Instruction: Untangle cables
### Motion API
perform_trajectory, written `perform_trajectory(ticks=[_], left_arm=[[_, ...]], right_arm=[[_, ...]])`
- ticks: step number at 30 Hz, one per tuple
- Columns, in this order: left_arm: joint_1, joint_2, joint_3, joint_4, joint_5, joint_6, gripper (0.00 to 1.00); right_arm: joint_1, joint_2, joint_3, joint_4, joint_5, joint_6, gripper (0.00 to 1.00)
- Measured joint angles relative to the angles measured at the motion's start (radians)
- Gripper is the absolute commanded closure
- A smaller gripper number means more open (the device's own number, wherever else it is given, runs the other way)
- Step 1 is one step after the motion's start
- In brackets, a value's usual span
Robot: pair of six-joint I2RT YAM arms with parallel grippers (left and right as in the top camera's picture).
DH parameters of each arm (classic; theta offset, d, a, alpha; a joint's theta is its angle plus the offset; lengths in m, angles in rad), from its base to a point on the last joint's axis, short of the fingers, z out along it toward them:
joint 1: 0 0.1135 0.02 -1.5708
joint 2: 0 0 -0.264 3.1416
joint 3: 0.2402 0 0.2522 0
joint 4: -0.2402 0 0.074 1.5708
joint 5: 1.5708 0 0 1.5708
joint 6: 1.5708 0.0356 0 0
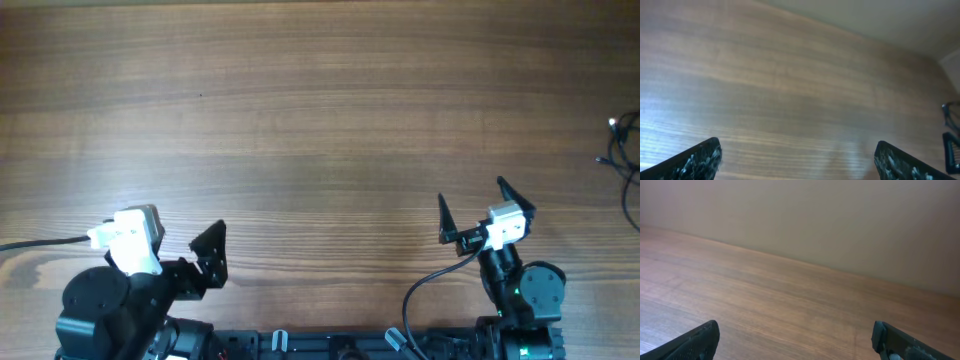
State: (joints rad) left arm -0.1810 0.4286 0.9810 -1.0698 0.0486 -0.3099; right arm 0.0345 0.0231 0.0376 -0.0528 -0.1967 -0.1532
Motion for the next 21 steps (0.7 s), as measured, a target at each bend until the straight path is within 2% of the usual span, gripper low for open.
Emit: perform_trajectory(ticks=[7, 12, 21], left_arm=[[0.000, -0.011, 0.000, 0.182, 0.000, -0.004, 0.00], [0.000, -0.084, 0.000, 0.314, 0.015, -0.016, 0.00], [0.000, -0.193, 0.000, 0.356, 0.035, -0.064, 0.00]], right_arm=[[-0.001, -0.002, 0.000, 0.000, 0.000, 0.000, 0.00], [-0.001, -0.002, 0.000, -0.001, 0.000, 0.000, 0.00], [-0.001, -0.002, 0.000, 0.000, 0.000, 0.000, 0.00]])
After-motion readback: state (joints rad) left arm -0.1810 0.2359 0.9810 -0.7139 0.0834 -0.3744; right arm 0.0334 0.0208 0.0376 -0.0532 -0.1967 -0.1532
